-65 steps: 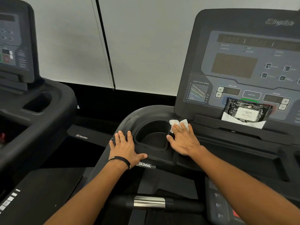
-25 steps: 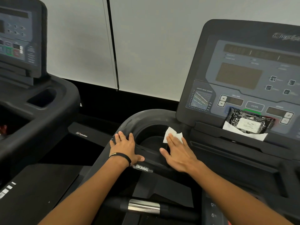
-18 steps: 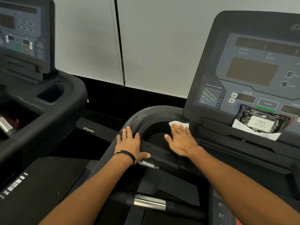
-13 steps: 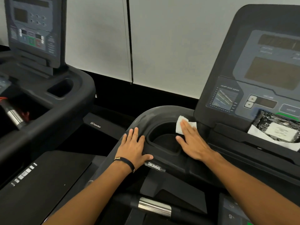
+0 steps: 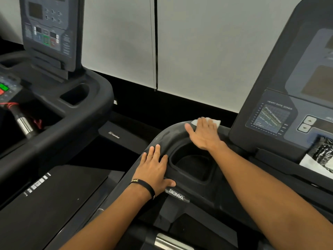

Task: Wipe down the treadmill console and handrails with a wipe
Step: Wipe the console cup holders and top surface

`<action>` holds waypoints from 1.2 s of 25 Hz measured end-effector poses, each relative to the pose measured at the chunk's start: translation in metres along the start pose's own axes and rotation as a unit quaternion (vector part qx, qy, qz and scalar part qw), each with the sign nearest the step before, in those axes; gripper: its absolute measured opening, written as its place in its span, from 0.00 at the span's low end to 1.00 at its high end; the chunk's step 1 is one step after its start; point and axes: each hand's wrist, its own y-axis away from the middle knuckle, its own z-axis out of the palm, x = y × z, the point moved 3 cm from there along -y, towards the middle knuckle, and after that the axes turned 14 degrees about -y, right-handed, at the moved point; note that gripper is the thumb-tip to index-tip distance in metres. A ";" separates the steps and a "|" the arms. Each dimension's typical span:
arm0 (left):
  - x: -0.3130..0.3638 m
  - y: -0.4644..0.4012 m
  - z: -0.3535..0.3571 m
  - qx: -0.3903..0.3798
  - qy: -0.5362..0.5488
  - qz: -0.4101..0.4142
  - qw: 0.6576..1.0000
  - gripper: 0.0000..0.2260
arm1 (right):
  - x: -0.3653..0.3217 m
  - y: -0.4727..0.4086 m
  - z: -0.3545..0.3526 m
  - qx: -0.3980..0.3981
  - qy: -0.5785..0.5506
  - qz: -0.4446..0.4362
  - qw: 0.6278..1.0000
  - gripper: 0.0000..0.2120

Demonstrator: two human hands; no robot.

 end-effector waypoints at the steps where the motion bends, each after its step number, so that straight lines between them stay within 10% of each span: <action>1: 0.000 0.000 0.000 0.000 0.002 -0.001 1.000 0.42 | -0.018 -0.006 0.007 -0.008 0.010 -0.040 0.999 0.41; 7: -0.001 0.000 -0.003 -0.015 0.000 -0.001 1.000 0.43 | -0.077 0.000 0.049 -0.100 0.010 -0.202 0.974 0.39; 12: -0.002 0.000 -0.002 -0.019 0.004 -0.001 1.000 0.43 | 0.011 -0.012 -0.007 0.086 0.033 -0.016 0.996 0.31; 17: -0.001 0.000 -0.002 -0.019 -0.001 0.000 1.000 0.43 | 0.051 0.020 -0.010 0.061 -0.093 0.185 0.976 0.42; 30: -0.005 0.001 -0.001 -0.011 0.010 0.019 1.000 0.41 | 0.053 0.034 -0.023 0.055 -0.111 0.246 0.961 0.44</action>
